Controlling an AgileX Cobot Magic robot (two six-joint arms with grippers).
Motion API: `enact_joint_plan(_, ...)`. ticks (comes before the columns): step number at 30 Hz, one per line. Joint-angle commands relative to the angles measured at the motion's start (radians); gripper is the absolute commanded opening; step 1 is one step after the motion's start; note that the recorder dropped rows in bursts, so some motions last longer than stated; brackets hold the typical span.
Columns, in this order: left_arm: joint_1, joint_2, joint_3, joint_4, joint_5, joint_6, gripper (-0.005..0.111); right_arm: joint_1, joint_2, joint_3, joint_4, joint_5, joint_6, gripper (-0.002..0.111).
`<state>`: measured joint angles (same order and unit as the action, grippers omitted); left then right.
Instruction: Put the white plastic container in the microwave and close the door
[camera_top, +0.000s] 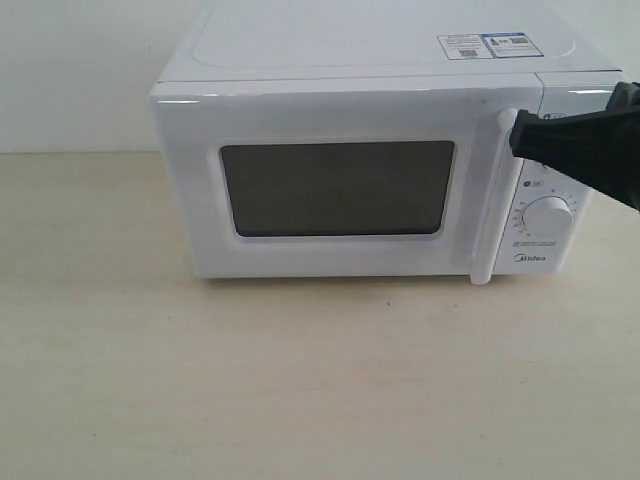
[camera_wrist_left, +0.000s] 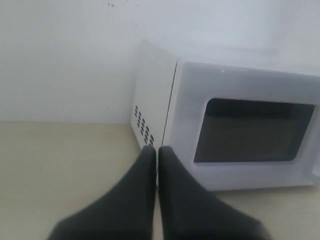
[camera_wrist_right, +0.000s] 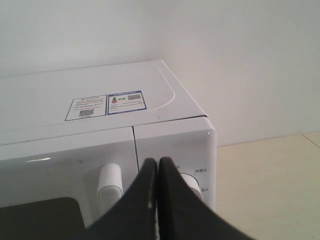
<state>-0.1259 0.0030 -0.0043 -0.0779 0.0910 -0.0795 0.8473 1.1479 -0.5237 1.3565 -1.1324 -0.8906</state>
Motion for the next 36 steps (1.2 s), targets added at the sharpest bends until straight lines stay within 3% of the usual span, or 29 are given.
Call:
enact_joint_plan(1,0.027,-0.003,0.004,-0.008,0.117,0.017,0.004,0.0,-0.01,0.005,-0.002,-0.006,-0.008,0.0)
enact_joint_plan(7,0.027,-0.003,0.004,-0.009,0.192,0.017,0.004,0.0,-0.01,0.005,-0.002,-0.006,-0.008,0.0)
enact_joint_plan(16,0.027,-0.003,0.004,-0.018,0.197,0.01,0.004,0.0,-0.01,0.005,-0.002,-0.006,-0.008,0.0)
enact_joint_plan(25,0.027,-0.003,0.004,-0.125,0.197,0.01,0.004,0.0,-0.01,0.005,-0.002,-0.006,-0.008,0.0)
enact_joint_plan(36,0.027,-0.003,0.004,-0.035,0.211,0.108,0.004,0.0,-0.01,0.005,-0.002,-0.006,-0.008,0.0)
